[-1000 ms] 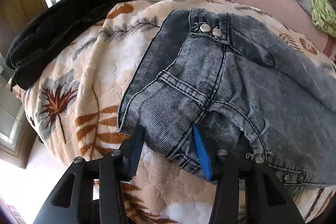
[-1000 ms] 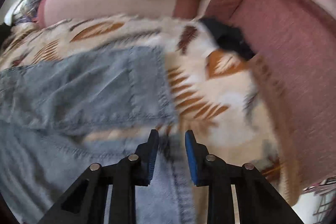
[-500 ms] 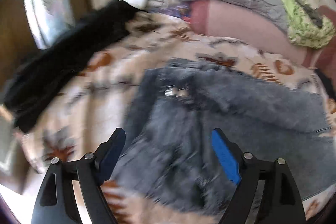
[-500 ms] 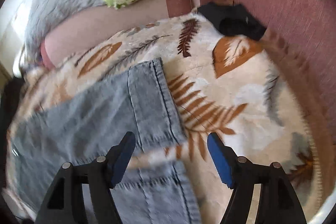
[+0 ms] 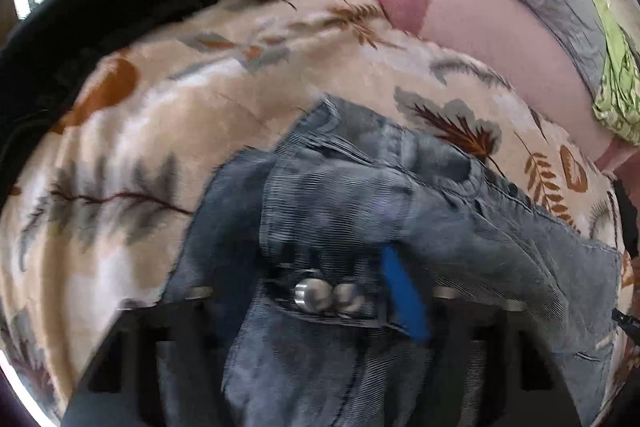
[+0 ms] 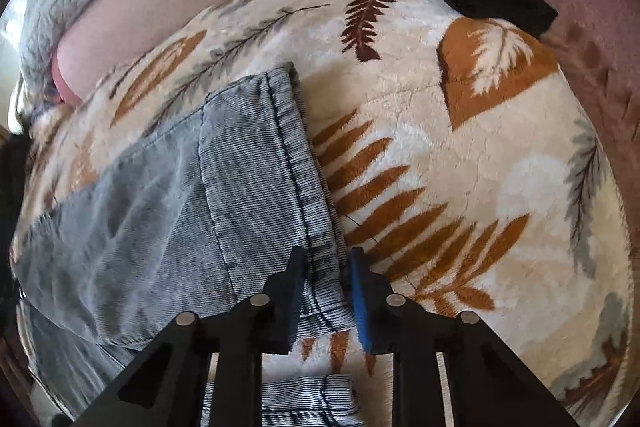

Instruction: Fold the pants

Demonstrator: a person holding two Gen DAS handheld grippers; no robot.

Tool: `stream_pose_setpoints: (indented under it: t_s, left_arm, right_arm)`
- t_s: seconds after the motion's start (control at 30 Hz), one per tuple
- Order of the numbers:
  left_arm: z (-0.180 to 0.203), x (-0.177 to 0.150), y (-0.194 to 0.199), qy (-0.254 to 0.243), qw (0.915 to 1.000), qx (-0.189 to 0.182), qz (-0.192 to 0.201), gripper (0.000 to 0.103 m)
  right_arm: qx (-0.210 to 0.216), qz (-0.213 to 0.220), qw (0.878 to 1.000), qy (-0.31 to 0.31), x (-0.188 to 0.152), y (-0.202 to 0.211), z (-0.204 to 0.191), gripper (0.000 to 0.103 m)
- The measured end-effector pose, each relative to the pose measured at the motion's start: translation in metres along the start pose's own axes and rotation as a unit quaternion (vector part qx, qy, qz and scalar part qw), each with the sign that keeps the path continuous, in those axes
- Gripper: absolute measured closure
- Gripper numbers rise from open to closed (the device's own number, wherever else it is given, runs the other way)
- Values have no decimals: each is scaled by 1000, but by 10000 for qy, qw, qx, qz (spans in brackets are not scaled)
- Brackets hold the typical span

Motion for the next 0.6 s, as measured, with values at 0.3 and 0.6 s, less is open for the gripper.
stream_pose_setpoints:
  t_s: [0.3,0.6]
  left_arm:
    - [7,1,-3,-537,9967,587,-176,60]
    - [2,42,34,-601,9961,508,399,33]
  right_arm:
    - [-961,895,9893,629,13,47,3,103]
    - [223,711,9972,49,43,41,-5,74]
Point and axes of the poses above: each gripper's, at about its wrist camera, not at the fingertips, and y roughly against the way its jaws point, z to its right, x to its top, the point moved 10 cm from there along -y, roughly the way its jaws point, and after that the axes turned 15 degrees about -x, right-handed, at the moved point
